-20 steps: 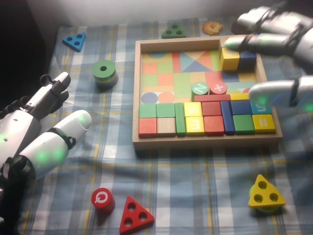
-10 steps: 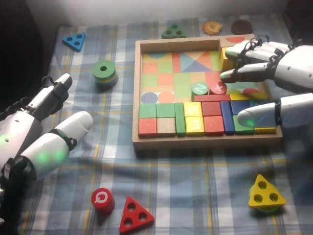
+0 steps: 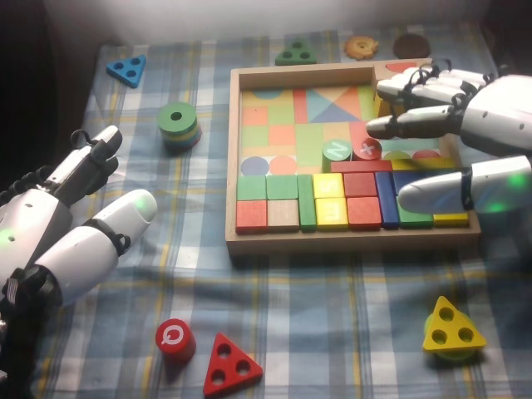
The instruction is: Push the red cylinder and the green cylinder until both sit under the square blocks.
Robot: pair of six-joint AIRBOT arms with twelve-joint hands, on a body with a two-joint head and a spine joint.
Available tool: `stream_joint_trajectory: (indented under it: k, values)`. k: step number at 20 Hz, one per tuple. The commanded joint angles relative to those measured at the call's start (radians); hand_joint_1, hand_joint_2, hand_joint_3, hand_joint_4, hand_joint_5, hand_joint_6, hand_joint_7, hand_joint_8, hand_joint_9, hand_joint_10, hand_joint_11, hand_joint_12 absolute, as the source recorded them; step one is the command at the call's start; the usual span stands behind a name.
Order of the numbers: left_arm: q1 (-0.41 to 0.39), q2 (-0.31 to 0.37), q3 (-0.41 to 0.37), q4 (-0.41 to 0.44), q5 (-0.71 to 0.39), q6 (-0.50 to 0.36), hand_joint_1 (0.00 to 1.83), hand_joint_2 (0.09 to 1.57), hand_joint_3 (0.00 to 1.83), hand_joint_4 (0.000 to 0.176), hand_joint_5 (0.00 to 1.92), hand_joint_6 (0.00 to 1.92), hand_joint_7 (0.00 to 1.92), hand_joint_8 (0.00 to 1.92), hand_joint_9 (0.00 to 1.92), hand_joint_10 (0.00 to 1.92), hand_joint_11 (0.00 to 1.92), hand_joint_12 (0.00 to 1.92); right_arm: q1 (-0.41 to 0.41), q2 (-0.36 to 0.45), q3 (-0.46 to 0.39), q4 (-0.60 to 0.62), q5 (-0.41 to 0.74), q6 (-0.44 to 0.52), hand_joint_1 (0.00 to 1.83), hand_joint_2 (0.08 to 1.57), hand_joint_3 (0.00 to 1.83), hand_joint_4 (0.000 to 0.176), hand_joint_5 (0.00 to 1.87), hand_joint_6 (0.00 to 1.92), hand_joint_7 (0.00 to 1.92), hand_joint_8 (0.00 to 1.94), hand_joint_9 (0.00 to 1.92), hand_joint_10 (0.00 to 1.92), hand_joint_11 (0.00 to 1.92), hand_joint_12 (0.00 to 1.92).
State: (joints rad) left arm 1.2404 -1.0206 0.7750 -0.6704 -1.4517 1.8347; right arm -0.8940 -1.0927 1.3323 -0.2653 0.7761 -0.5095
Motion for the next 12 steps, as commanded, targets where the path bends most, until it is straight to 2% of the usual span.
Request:
stream_joint_trajectory:
  k: [1,2,3,4,5,6,7,8,9,10,11,12]
  values:
    - [-0.005,0.000,0.003,0.043,-0.114,-0.007,0.00,1.27,0.00,0.033,0.17,0.00,0.37,0.00,0.42,0.00,0.27,0.14,0.022,0.000,-0.002,0.024,0.116,0.006,0.00,1.01,0.01,0.028,0.36,0.00,0.00,0.00,0.00,0.00,0.00,0.00]
    - [-0.005,0.000,0.004,0.043,-0.114,-0.007,0.00,1.26,0.00,0.044,0.16,0.00,0.36,0.00,0.41,0.00,0.26,0.14,0.026,0.000,-0.005,0.023,0.118,0.006,0.00,0.99,0.00,0.036,0.34,0.00,0.00,0.00,0.00,0.00,0.00,0.00]
    - [-0.005,0.000,0.004,0.042,-0.114,-0.007,0.00,1.26,0.00,0.056,0.16,0.00,0.35,0.00,0.40,0.00,0.26,0.13,0.028,0.001,-0.008,0.021,0.122,0.006,0.00,0.98,0.00,0.032,0.35,0.00,0.00,0.00,0.00,0.00,0.00,0.00]
    - [-0.004,0.000,0.003,0.042,-0.114,-0.007,0.00,1.26,0.00,0.054,0.17,0.00,0.35,0.00,0.41,0.00,0.27,0.14,0.028,0.001,-0.010,0.018,0.123,0.006,0.00,0.96,0.00,0.012,0.35,0.01,0.00,0.00,0.00,0.00,0.00,0.00]
    - [-0.004,0.000,0.003,0.042,-0.114,-0.007,0.00,1.26,0.00,0.049,0.16,0.00,0.35,0.00,0.39,0.00,0.26,0.13,0.028,0.000,-0.011,0.013,0.122,0.006,0.00,0.93,0.00,0.000,0.37,0.01,0.00,0.00,0.00,0.00,0.00,0.00]
    - [-0.004,0.000,0.003,0.042,-0.114,-0.007,0.00,1.26,0.00,0.044,0.17,0.01,0.36,0.01,0.41,0.01,0.28,0.14,0.027,-0.002,-0.012,0.011,0.122,0.006,0.00,0.92,0.00,0.021,0.37,0.01,0.00,0.00,0.00,0.00,0.00,0.00]
    - [-0.004,0.001,0.003,0.042,-0.114,-0.007,0.00,1.26,0.00,0.052,0.17,0.00,0.36,0.01,0.42,0.01,0.26,0.13,0.027,-0.005,-0.012,0.008,0.120,0.006,0.00,0.92,0.00,0.037,0.37,0.01,0.00,0.00,0.00,0.00,0.00,0.00]
    - [-0.004,0.001,0.003,0.042,-0.114,-0.007,0.00,1.26,0.00,0.044,0.16,0.00,0.37,0.01,0.43,0.01,0.28,0.13,0.027,-0.008,-0.012,0.004,0.113,0.006,0.00,0.93,0.00,0.054,0.36,0.00,0.00,0.00,0.00,0.00,0.00,0.00]
    - [-0.004,0.001,0.003,0.042,-0.113,-0.007,0.00,1.26,0.00,0.043,0.15,0.00,0.37,0.01,0.43,0.01,0.28,0.13,0.026,-0.009,-0.012,-0.001,0.107,0.006,0.00,0.93,0.00,0.063,0.35,0.00,0.00,0.00,0.00,0.00,0.00,0.00]
    - [-0.004,0.001,0.002,0.042,-0.113,-0.007,0.00,1.26,0.00,0.046,0.15,0.00,0.37,0.00,0.42,0.01,0.26,0.12,0.026,-0.009,-0.012,-0.005,0.099,0.006,0.00,0.92,0.00,0.088,0.35,0.00,0.00,0.00,0.00,0.00,0.00,0.00]
    - [-0.004,0.001,0.002,0.042,-0.113,-0.007,0.00,1.26,0.00,0.042,0.16,0.00,0.37,0.00,0.42,0.00,0.27,0.12,0.026,-0.008,-0.012,-0.007,0.093,0.006,0.00,0.92,0.00,0.080,0.33,0.00,0.00,0.00,0.00,0.00,0.00,0.00]
    - [-0.004,0.001,0.002,0.041,-0.112,-0.007,0.00,1.26,0.00,0.045,0.15,0.00,0.36,0.00,0.40,0.00,0.25,0.11,0.026,-0.005,-0.012,-0.013,0.080,0.006,0.00,0.92,0.00,0.068,0.34,0.01,0.00,0.00,0.00,0.00,0.00,0.00]
